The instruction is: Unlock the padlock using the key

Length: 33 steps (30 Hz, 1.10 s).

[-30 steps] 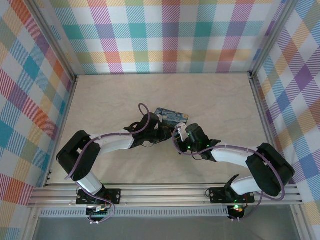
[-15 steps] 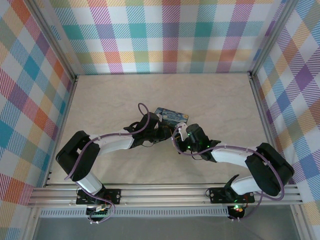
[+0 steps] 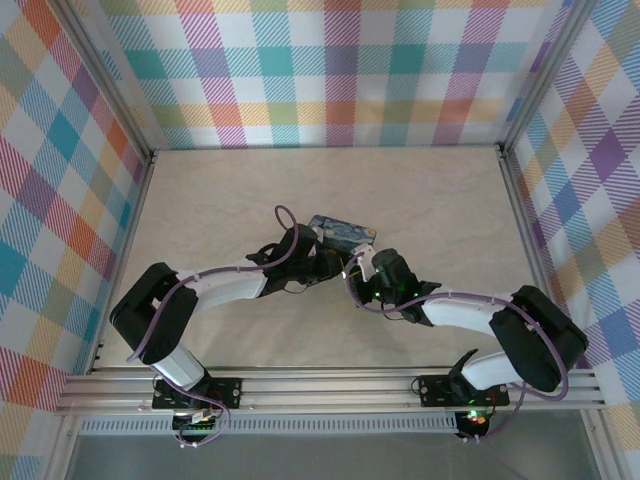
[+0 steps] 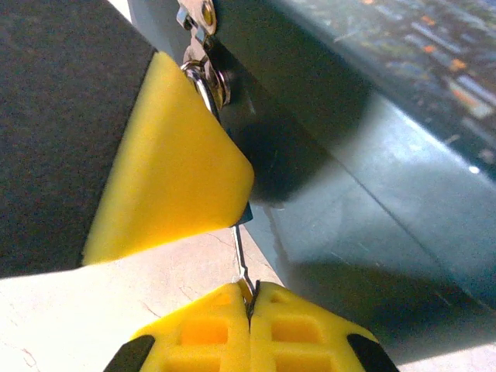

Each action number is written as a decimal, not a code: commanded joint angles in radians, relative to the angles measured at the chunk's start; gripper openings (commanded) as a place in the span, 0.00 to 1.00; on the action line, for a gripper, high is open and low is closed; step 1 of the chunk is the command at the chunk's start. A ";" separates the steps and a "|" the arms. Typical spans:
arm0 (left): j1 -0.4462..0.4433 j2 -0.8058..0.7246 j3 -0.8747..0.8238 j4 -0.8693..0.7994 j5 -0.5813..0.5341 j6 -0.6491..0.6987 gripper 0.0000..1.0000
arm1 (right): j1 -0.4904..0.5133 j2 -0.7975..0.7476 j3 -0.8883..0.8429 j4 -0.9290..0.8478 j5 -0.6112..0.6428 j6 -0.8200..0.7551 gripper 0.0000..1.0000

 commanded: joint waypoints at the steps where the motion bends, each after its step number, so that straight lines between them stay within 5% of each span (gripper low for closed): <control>1: -0.020 -0.037 0.019 -0.004 0.020 -0.012 0.13 | 0.004 0.016 0.033 0.073 0.032 -0.017 0.00; 33: -0.031 -0.027 0.015 0.004 0.012 -0.026 0.13 | -0.040 -0.049 -0.049 0.270 -0.029 0.070 0.00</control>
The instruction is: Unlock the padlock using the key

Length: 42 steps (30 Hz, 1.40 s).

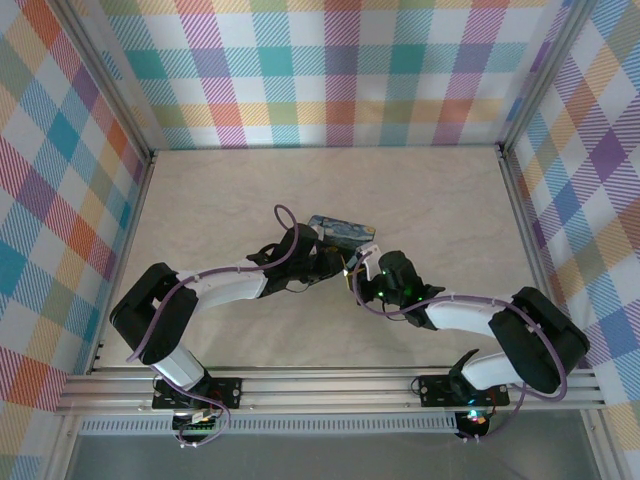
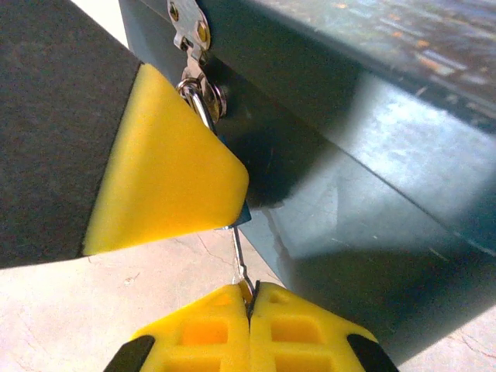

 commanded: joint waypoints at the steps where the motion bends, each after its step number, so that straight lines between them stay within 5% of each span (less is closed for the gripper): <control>1: -0.025 -0.025 0.014 -0.025 0.030 -0.003 0.13 | -0.012 -0.035 0.013 0.134 -0.004 0.016 0.00; 23: -0.033 -0.015 0.020 -0.025 0.028 -0.025 0.13 | -0.016 0.027 0.021 0.152 0.085 -0.026 0.00; 42: -0.033 0.002 0.028 -0.030 0.031 -0.039 0.13 | -0.018 0.032 0.023 0.212 0.032 -0.030 0.00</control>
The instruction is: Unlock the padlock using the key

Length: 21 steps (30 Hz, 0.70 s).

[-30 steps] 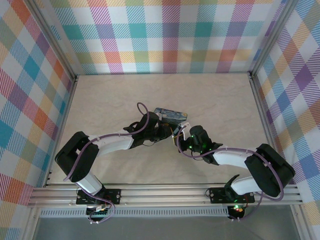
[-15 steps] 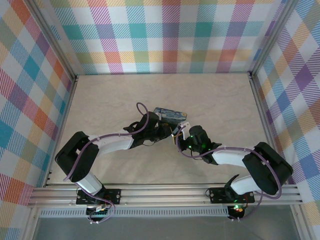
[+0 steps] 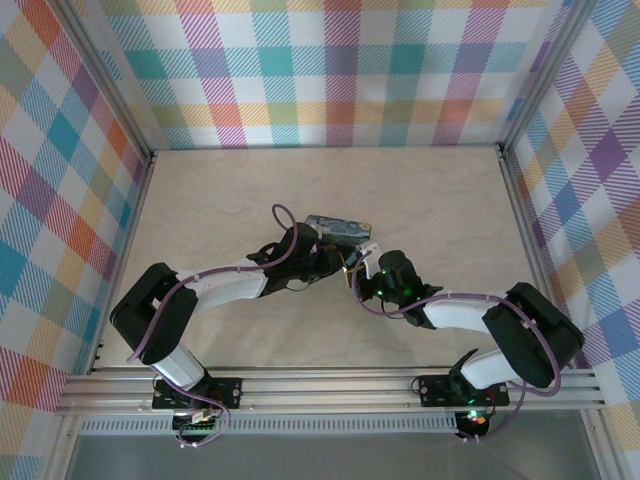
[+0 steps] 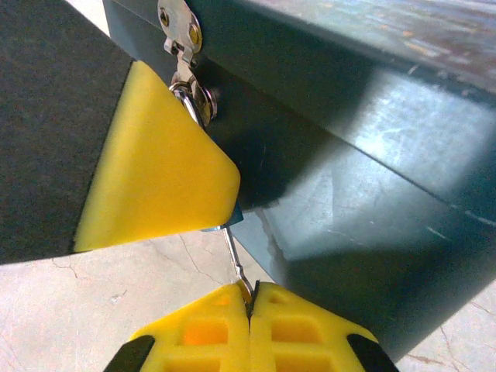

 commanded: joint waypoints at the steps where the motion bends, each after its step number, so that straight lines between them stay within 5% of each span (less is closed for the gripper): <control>1: -0.033 0.003 0.023 -0.029 0.063 -0.010 0.13 | -0.012 -0.006 0.024 0.143 0.028 -0.019 0.00; 21: -0.033 0.016 0.051 -0.074 0.061 -0.004 0.13 | -0.011 0.026 0.018 0.183 0.093 -0.119 0.00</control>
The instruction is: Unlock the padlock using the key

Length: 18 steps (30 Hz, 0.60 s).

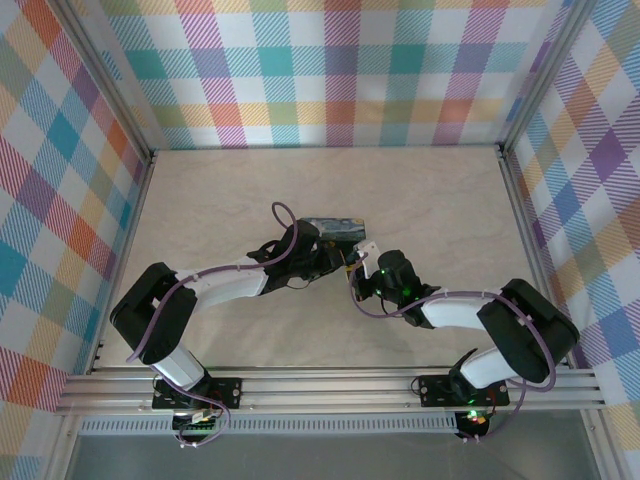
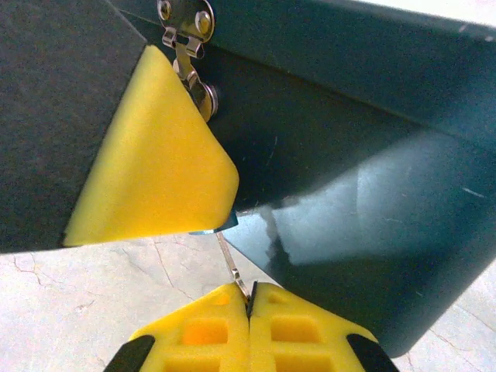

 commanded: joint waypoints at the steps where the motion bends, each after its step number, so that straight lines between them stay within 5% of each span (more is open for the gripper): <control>1: -0.033 0.017 0.025 -0.045 0.077 0.004 0.13 | -0.011 -0.009 0.016 0.127 0.049 -0.009 0.00; 18: -0.032 0.012 0.015 -0.041 0.074 0.006 0.13 | -0.080 -0.024 0.018 0.109 -0.147 0.086 0.00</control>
